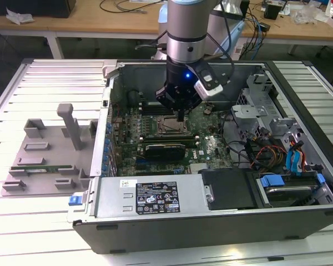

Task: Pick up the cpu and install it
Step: 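Install the second cpu locking lever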

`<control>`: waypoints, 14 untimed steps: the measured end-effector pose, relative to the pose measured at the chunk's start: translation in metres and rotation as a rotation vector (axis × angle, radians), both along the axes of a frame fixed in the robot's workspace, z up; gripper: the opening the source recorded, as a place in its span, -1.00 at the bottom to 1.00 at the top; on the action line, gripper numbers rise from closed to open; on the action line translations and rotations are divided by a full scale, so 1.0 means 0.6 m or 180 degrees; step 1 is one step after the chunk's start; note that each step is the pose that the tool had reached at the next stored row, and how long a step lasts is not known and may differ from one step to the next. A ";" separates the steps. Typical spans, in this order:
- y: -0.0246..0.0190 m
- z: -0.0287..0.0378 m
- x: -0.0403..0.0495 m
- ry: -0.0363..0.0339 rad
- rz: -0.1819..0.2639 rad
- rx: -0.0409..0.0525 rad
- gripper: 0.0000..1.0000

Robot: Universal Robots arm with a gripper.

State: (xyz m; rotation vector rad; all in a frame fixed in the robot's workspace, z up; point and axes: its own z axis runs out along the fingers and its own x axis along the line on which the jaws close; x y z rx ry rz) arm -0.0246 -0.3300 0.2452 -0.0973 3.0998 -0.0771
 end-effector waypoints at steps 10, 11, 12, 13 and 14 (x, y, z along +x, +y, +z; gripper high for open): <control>-0.0230 -0.001 0.000 0.0000 0.0000 0.0000 -0.79; -0.0269 -0.001 0.000 0.0000 0.0000 0.0000 -0.79; -0.0294 -0.001 0.000 0.0000 0.0000 0.0000 -0.79; -0.0317 -0.001 0.000 0.0000 0.0000 0.0000 -0.79; -0.0349 -0.001 0.000 0.0000 0.0000 0.0000 -0.79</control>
